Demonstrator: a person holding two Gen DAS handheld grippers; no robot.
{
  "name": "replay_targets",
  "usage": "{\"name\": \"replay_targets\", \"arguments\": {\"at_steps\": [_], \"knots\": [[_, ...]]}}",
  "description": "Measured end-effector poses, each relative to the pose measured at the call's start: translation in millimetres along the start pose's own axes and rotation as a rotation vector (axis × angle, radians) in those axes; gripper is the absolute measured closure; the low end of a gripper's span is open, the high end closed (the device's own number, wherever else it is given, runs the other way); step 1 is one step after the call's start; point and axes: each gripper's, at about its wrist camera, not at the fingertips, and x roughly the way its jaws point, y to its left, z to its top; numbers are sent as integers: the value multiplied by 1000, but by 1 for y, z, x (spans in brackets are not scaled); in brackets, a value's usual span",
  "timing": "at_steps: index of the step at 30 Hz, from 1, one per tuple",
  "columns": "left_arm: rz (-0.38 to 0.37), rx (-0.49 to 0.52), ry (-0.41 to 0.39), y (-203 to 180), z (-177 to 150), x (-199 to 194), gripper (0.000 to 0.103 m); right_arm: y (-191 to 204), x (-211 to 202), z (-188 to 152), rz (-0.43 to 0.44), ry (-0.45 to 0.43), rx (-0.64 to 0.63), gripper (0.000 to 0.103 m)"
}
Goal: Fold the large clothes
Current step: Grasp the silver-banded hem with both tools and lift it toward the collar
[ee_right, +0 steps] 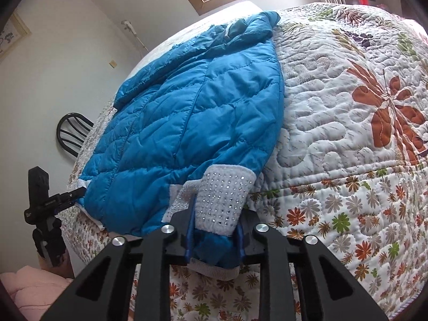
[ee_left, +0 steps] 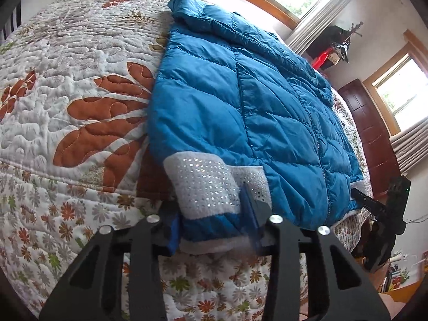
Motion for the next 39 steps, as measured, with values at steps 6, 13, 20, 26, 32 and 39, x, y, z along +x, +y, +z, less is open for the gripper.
{"name": "replay_targets", "arguments": {"at_steps": [6,13,20,26,32,39], "knots": [[-29,-7,-30,5,0,-8,88,6,-12,-1,9,-39,-20,89],[-78,21,-78,6,-16,-32,91,13,-32,-9,26,-77,-44,90],[-77,90,-97,1,-45,-50,91,20,-51,-33,19,-102,-57,90],[-70,120,-111,6,-63,-50,90,14,-45,-47,8,-92,-27,90],[-120,106,-133,10,-57,-54,90,11,-48,-44,38,-110,-21,90],[-171,132,-182,2,-44,-70,90,24,-69,-27,64,-164,-70,90]]}}
